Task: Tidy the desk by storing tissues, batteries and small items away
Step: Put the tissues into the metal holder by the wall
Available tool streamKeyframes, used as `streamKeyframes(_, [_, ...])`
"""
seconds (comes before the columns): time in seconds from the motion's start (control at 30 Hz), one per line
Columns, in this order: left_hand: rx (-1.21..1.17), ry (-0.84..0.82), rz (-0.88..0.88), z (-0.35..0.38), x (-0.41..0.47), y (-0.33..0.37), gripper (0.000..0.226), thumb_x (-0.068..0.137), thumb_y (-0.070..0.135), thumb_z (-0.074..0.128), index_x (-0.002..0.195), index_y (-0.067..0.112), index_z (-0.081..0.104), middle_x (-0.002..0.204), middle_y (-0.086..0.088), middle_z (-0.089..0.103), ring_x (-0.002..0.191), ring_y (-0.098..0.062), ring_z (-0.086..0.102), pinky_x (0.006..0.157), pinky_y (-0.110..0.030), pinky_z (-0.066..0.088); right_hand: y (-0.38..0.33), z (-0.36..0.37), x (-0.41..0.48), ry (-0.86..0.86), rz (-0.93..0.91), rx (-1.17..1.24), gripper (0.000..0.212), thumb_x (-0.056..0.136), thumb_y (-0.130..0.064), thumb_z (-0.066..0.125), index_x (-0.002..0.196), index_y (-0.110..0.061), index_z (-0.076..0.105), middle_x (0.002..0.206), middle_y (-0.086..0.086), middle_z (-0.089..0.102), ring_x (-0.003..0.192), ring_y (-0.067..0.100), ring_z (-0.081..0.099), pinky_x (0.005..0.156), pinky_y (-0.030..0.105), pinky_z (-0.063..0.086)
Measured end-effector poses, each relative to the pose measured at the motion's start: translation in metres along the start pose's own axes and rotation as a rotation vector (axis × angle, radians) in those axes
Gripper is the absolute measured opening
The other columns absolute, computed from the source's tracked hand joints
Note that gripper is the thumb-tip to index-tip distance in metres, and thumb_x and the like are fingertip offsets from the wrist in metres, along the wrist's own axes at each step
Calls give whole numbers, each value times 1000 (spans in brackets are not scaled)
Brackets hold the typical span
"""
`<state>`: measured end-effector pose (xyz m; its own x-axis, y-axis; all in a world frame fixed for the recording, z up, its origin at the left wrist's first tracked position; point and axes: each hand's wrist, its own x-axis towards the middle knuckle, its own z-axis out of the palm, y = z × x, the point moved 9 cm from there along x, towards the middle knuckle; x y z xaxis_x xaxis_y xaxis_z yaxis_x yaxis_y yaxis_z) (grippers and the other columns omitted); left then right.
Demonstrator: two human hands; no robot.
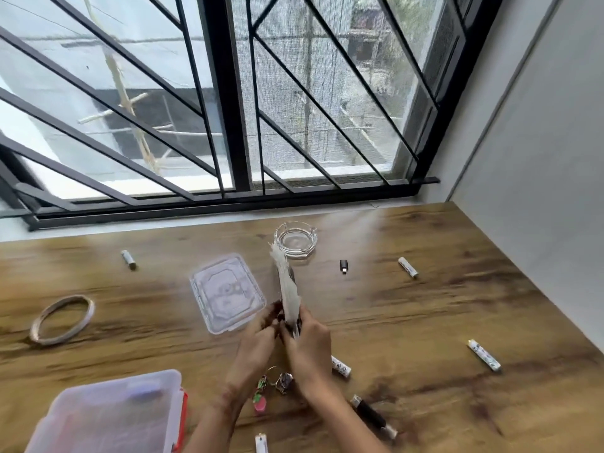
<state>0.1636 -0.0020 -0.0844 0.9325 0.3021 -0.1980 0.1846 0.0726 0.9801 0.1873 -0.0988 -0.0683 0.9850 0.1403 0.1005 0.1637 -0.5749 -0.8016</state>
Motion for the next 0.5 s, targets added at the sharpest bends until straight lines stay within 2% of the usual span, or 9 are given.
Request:
streamKeyframes(0.1, [-14, -44, 15, 2, 3, 2, 63, 72, -28, 28, 120, 4, 54, 119, -10, 61, 114, -20, 56, 94, -17, 45, -2, -6, 3, 22, 10, -7, 28, 81, -18, 65, 108, -13, 64, 95, 8, 72, 90, 22, 66, 73, 21, 42])
streamKeyframes(0.2, [-34, -86, 27, 7, 1, 11, 69, 71, -28, 26, 120, 13, 52, 116, 2, 62, 112, -9, 55, 92, -12, 46, -8, -21, 6, 49, -6, -24, 16, 81, -18, 66, 94, -9, 66, 87, 12, 72, 84, 27, 66, 65, 22, 37])
streamKeyframes(0.3, [-20, -139, 77, 18, -1, 27, 65, 71, -19, 33, 114, 22, 59, 113, 7, 66, 108, -1, 59, 93, -19, 45, -16, -42, 9, 92, -50, -37, 14, 80, -17, 68, 90, -8, 64, 80, 11, 71, 74, 24, 65, 58, 18, 31])
streamKeyframes(0.4, [-47, -196, 97, 38, 0, 49, 69, 72, -24, 28, 114, 23, 57, 105, 15, 67, 98, 9, 61, 82, -10, 47, -24, -67, 16, 126, -87, -13, 13, 80, -16, 69, 91, -11, 64, 76, 6, 70, 67, 14, 61, 52, 9, 32])
streamKeyframes(0.5, [-42, -254, 136, 67, 4, 72, 74, 74, -26, 26, 103, 34, 57, 90, 26, 70, 94, 13, 60, 76, -7, 45, -22, -96, 29, 155, -111, 9, 17, 79, -15, 70, 95, -15, 64, 76, -1, 70, 67, 9, 64, 55, 5, 36])
